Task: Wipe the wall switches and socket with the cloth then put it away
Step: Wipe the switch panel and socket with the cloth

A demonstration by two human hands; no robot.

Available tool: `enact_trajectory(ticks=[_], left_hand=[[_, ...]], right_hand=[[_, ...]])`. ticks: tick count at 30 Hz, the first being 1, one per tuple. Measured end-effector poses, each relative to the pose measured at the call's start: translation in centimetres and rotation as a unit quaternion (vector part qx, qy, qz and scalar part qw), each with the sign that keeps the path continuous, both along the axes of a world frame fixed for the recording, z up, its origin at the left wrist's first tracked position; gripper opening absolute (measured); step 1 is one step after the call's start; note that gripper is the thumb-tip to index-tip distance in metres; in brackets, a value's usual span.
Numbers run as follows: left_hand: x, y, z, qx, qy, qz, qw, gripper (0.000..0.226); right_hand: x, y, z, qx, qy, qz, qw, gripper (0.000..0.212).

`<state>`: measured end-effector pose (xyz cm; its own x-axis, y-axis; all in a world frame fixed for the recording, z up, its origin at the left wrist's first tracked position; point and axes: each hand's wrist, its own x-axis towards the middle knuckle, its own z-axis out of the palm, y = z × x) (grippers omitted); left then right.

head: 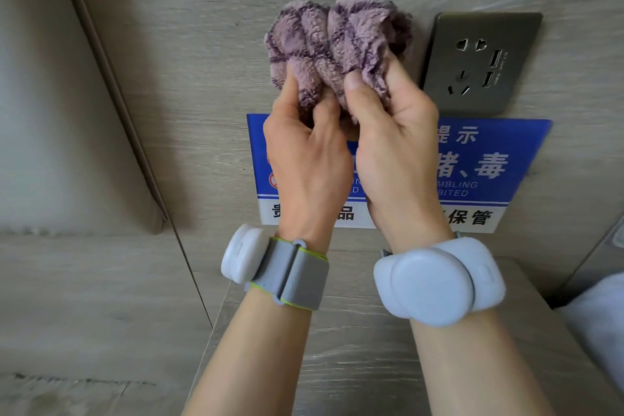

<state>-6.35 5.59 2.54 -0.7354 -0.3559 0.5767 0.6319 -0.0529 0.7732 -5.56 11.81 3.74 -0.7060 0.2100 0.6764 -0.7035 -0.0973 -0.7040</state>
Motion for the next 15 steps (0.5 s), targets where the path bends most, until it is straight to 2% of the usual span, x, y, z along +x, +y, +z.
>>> enact_trajectory(ticks=[2,7,13,15], left_hand=[[0.0,0.2,-0.1,0.007,0.004,-0.019,1.000,0.014],[0.7,0.9,0.4,-0.090,0.019,-0.038,0.995,0.021],[-0.4,-1.1,0.0,-0.030,-0.001,-0.027,0.999,0.022],[-0.1,-0.5,0.1,-0.037,0.004,-0.047,0.998,0.025]], right_hand=[[-0.1,0.4,-0.1,-0.009,0.001,-0.004,1.000,0.032],[-0.6,2.0,-0.3,-0.055,0.012,-0.052,0.997,0.024],[-0.4,0.1,-0.5,0.013,0.001,-0.013,1.000,0.028],[-0.4,0.8,-0.4,0.000,-0.001,-0.012,1.000,0.026]])
